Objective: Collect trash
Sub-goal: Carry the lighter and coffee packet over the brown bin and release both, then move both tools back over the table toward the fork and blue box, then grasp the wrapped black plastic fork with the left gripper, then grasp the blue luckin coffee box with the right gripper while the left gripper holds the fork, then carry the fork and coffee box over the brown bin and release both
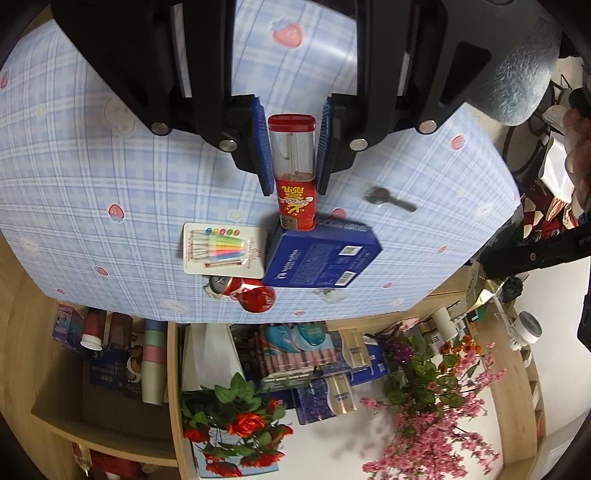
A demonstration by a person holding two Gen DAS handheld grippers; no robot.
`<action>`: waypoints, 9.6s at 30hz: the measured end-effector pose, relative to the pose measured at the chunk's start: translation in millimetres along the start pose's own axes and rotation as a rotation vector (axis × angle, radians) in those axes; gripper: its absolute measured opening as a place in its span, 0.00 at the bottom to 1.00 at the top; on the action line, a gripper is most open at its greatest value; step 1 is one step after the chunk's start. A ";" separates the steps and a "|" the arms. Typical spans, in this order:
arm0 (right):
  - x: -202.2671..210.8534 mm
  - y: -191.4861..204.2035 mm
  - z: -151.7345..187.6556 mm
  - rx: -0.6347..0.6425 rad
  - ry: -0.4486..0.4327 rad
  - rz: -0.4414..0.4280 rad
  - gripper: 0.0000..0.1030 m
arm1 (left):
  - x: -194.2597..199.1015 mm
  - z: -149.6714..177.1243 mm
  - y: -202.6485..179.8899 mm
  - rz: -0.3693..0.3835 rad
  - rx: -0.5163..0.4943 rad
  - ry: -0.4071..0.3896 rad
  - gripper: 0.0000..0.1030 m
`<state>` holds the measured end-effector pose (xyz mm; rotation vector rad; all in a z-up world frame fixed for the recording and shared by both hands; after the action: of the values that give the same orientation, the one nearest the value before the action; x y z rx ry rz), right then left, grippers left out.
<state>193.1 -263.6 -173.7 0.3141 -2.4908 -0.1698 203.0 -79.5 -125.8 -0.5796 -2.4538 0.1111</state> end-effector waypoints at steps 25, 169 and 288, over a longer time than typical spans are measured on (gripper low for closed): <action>81.8 74.8 69.1 0.045 0.084 -0.082 0.25 | 103.8 68.3 -6.3 0.041 0.085 -0.032 0.16; -58.4 -47.1 34.1 -0.113 0.138 0.071 0.94 | -123.1 102.4 107.5 -0.340 -0.003 0.373 0.83; 101.1 90.9 81.6 0.142 0.109 -0.029 0.16 | 137.8 67.2 27.0 -0.050 0.130 -0.084 0.10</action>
<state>48.7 -198.7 -164.5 0.4072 -2.3960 0.0124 75.0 8.0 -111.0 -0.4653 -2.5178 0.2776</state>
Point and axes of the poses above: each gripper's, at about its wrist camera, not at the fingertips, and x roughly against the way its jaws point, y to its left, z to its underside, the point moved 7 cm from there along -x, roughly the way its jaws point, and after that the axes turned 6 degrees about -y, right-handed, at the moved point
